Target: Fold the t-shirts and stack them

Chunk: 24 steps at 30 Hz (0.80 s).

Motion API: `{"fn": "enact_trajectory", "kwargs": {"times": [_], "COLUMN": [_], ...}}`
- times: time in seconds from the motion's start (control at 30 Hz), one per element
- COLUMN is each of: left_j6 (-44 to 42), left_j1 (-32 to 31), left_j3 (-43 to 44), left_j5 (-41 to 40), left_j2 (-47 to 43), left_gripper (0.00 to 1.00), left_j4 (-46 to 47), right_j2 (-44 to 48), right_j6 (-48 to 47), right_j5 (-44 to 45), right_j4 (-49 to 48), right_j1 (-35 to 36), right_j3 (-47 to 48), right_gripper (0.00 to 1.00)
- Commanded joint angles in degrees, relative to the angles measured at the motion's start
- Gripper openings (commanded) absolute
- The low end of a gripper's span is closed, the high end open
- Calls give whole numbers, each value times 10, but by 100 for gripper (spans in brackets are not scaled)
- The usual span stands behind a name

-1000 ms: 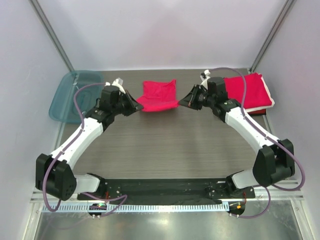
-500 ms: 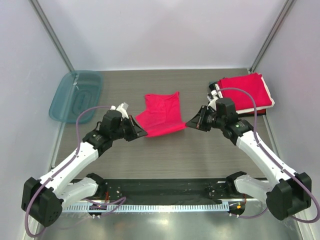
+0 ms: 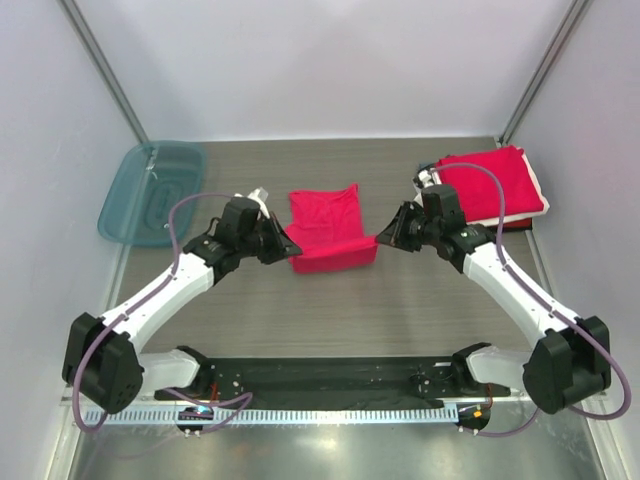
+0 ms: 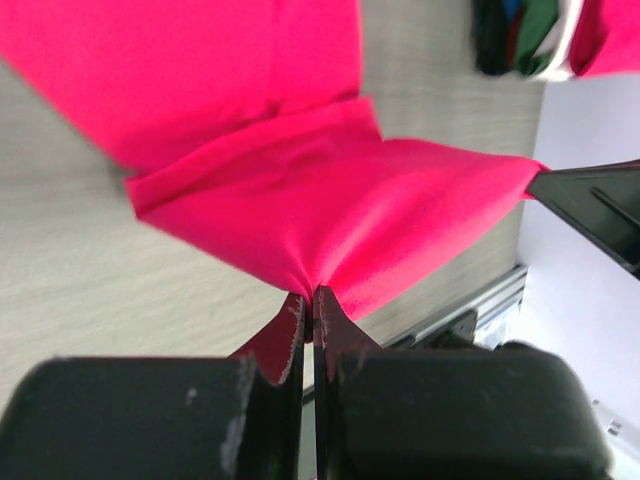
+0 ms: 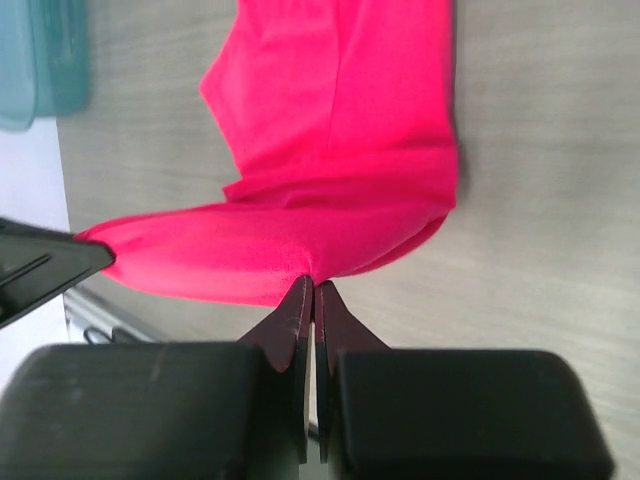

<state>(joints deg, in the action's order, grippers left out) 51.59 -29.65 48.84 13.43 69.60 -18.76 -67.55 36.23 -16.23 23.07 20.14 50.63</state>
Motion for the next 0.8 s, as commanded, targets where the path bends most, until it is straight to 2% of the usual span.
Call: {"fn": "enact_trajectory", "kwargs": {"times": [0.0, 0.27, 0.43, 0.77], "left_j6": [-24, -36, -36, -30], "left_j1": [15, 55, 90, 121], "left_j3": [56, 129, 178, 266], "left_j5": [-24, -10, 18, 38], "left_j2": [23, 118, 205, 305], "left_gripper": [0, 0, 0, 0], "left_j4": [-15, 12, 36, 52], "right_j2": [-28, -152, -225, -362], "right_j6": [-37, -70, -64, -51], "right_j5": [62, 90, 50, 14], "right_j4": [-14, -40, -93, -135], "right_j1": [-5, -16, -37, -57], "right_j3": [74, 171, 218, 331], "right_gripper": [1, 1, 1, 1]}}
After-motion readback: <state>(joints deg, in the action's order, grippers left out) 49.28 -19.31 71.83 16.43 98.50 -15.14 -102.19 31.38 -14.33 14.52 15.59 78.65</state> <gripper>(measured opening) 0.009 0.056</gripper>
